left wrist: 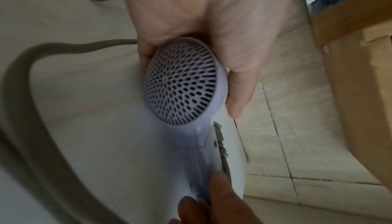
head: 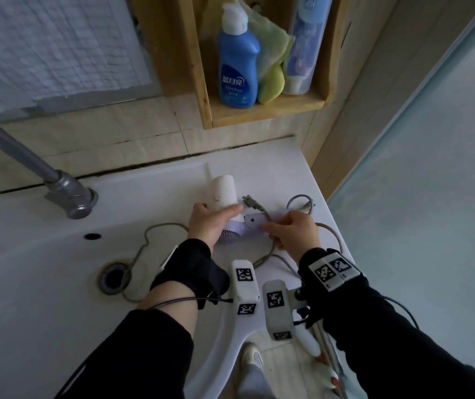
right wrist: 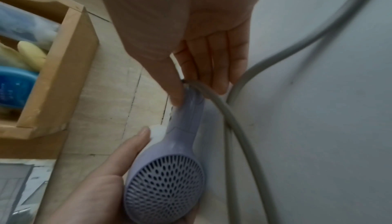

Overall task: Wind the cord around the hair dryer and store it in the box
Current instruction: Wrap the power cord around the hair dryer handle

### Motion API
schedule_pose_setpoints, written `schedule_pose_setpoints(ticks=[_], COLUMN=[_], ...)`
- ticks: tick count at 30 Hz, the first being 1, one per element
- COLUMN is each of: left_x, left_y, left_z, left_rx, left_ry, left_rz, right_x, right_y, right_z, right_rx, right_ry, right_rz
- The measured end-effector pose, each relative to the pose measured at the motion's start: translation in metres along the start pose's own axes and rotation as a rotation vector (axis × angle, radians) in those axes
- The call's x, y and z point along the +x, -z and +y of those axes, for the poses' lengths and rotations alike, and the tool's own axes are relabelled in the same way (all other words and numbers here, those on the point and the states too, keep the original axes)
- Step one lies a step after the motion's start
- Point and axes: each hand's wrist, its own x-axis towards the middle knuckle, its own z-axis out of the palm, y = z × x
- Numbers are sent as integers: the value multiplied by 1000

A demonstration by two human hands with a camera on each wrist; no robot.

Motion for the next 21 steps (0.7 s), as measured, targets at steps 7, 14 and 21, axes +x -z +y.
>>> schedule_pose_setpoints(ticks=[7,14,21], left_x=[-7,-31,-73], left_y=[25,88,140], left_z=[11,37,53], left_rx=[-36,-77,-98], left_ry=[-119,-321,-478], left_rz=[116,216,203], right_x=[-6,-25,-52], right_y=[6,4,-19], right_z=[-13,-34,-49], right_rx=[182,254,45], right_ry=[86,121,147], right_rz=[-59,-15,182])
